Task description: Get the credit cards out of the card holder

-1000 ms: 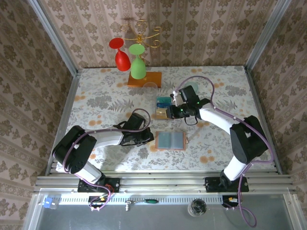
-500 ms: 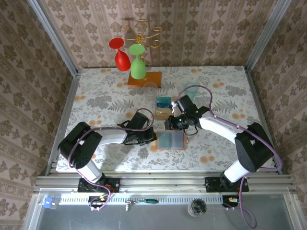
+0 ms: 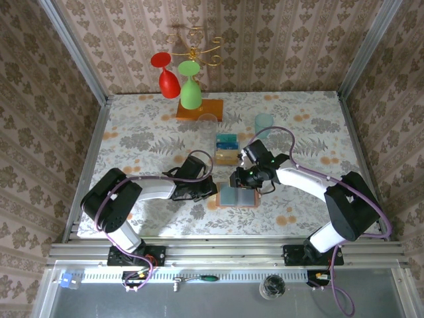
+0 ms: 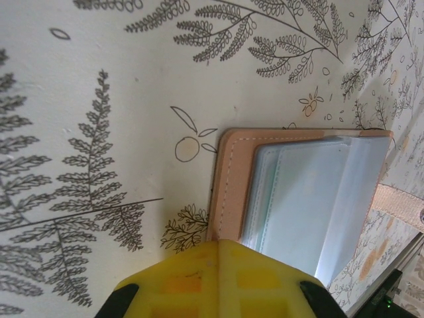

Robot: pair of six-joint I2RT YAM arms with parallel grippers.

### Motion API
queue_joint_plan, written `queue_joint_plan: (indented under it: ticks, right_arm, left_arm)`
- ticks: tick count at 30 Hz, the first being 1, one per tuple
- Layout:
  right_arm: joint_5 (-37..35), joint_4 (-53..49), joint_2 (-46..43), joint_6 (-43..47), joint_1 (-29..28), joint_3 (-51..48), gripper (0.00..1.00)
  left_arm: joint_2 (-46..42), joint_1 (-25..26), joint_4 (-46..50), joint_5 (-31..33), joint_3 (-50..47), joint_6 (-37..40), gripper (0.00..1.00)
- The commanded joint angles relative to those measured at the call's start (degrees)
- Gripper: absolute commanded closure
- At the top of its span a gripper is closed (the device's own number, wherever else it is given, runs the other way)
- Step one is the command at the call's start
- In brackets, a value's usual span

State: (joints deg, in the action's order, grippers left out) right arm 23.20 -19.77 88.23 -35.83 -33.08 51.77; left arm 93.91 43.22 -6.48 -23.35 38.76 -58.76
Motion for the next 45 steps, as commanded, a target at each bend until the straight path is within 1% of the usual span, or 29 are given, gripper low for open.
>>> queue_joint_plan:
  ticks: [1,11,18,19,23,25,29,33,38,45]
  right_arm:
    - [1.32,0.6,1.74,-2.05,-0.83,-0.39,0.72]
    - [0.31,0.51,7.07,-2.73,-3.09,1.93,0.71]
    - [0.0,1.54,8.52,-3.45,-4.17,2.59,0.71]
    - [0.02,1.57,8.73,-3.43,-4.26,2.62,0.72]
    - [1.12,3.04,9.15,-3.61,-4.45,2.49,0.82]
    - [1.4,3.44,9.54,-3.75,-4.51,2.62,0.83]
    - [1.16,3.53,10.4,-3.91,-4.54,3.03,0.83]
    - [0.4,3.42,10.98,-4.07,-4.54,3.01,0.79]
    - [0.14,2.87,11.57,-3.9,-4.54,2.83,0.8]
    - [-4.96,-1.46,10.23,-2.62,-4.54,3.14,0.8]
  left_arm:
    - [-0.07,0.37,1.85,0.15,-0.88,-0.53,0.96]
    - [-2.5,-0.63,5.08,1.02,-1.65,0.71,0.96]
    - [-3.15,-1.67,5.63,0.68,-2.17,1.32,0.96]
    - [-3.2,-1.8,5.61,0.58,-2.11,1.33,0.96]
    - [-3.26,-2.07,5.75,0.57,-2.11,1.49,0.96]
    - [-3.12,-2.17,5.77,0.5,-2.11,1.54,0.96]
    - [-3.21,-2.48,5.96,0.38,-2.11,1.72,0.96]
    - [-3.44,-2.56,6.0,0.45,-2.45,1.77,0.96]
    - [-3.31,-2.63,5.93,0.41,-2.38,1.81,0.96]
    - [-3.11,-2.7,5.91,0.3,-2.46,1.81,0.96]
